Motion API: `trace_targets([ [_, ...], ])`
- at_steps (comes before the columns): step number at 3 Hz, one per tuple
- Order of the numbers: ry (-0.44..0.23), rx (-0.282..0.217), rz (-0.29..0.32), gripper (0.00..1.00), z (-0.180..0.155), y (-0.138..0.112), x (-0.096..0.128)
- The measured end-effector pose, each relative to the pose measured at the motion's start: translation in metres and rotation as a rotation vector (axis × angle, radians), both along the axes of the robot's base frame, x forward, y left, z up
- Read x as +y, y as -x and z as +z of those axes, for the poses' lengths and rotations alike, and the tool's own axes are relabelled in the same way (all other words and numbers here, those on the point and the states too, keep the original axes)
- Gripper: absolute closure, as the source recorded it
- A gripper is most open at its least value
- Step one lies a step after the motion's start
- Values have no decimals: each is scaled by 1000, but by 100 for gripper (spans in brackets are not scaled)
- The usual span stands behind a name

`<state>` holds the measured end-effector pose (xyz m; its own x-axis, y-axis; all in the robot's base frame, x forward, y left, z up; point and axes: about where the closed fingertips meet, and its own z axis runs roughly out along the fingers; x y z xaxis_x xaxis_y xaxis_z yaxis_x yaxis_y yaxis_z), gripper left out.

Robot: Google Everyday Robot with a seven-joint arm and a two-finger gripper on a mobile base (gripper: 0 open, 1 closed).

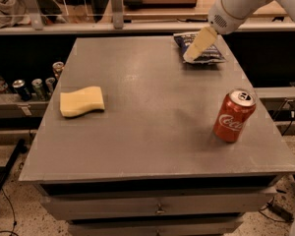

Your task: Move blue chip bag near sponge

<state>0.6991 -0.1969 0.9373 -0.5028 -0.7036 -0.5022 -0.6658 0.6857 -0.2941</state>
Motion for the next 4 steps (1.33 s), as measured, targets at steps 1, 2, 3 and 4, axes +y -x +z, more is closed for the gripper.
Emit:
trace_targets([
  [1,-58,17,-99,0,-18,-26,8],
  [2,-87,30,-189,0,-37,-44,5],
  [3,-101,51,-280,0,-58,-59,-6],
  [4,-116,77,-337,17,-77,-69,-15],
])
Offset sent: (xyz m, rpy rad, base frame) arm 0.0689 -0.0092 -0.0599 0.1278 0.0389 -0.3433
